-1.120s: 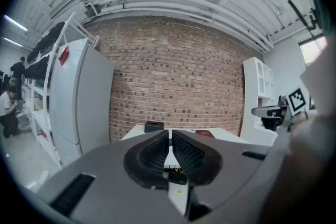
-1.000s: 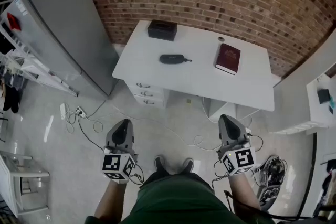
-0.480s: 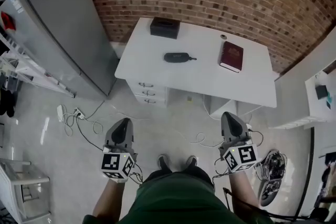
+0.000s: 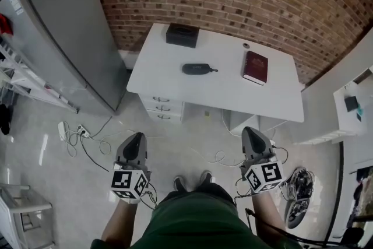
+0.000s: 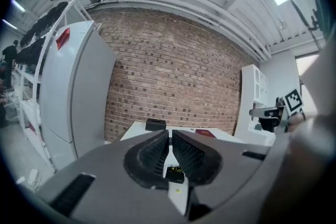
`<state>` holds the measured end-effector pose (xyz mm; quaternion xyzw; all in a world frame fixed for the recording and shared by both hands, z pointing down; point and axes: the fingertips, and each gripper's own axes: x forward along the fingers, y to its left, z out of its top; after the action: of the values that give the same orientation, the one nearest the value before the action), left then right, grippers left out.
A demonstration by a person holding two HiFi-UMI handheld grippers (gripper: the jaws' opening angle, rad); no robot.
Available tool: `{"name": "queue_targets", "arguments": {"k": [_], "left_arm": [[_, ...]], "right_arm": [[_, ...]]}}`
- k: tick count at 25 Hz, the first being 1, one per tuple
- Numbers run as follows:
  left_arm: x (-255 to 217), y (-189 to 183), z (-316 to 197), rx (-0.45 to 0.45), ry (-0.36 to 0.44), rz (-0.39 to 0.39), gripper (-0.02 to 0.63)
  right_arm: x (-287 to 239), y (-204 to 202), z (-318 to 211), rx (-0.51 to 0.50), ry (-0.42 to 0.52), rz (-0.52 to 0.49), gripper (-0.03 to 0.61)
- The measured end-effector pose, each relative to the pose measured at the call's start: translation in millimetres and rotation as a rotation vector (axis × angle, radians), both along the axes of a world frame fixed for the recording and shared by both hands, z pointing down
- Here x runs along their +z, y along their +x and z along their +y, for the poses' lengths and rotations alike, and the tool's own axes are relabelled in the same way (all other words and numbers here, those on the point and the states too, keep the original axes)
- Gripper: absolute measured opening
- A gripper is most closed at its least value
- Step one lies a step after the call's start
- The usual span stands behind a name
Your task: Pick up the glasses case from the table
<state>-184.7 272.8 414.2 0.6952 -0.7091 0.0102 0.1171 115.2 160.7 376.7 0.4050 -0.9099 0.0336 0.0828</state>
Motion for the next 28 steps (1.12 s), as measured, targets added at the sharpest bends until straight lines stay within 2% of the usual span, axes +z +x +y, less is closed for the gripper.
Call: {"name": "queue_targets", "arguments": {"k": [9, 17, 21, 28], "left_arm": [[18.0, 2.0, -21.2, 0.006, -0.035, 0.018, 0.018], [23.2, -23.6, -47.0, -0.081, -0.067, -0.012, 0.018], [22.0, -30.4, -78.8, -0.12, -0.074, -0.016, 0.018], [13.4, -11.4, -151.1, -0.129, -0.061, -0.021, 0.018]], "right_arm": [[16.6, -10.1, -20.8, -0.026, -0.048, 0.011, 0.002], [30.2, -41.6, -78.6, -0.099, -0.066, -0.024, 0.002], [36.3, -54.5, -117.5, -0.142, -0.084, -0.03, 0.002], [46.1, -58.1, -188.1, -0.187, -0.112, -0.042, 0.002]]}}
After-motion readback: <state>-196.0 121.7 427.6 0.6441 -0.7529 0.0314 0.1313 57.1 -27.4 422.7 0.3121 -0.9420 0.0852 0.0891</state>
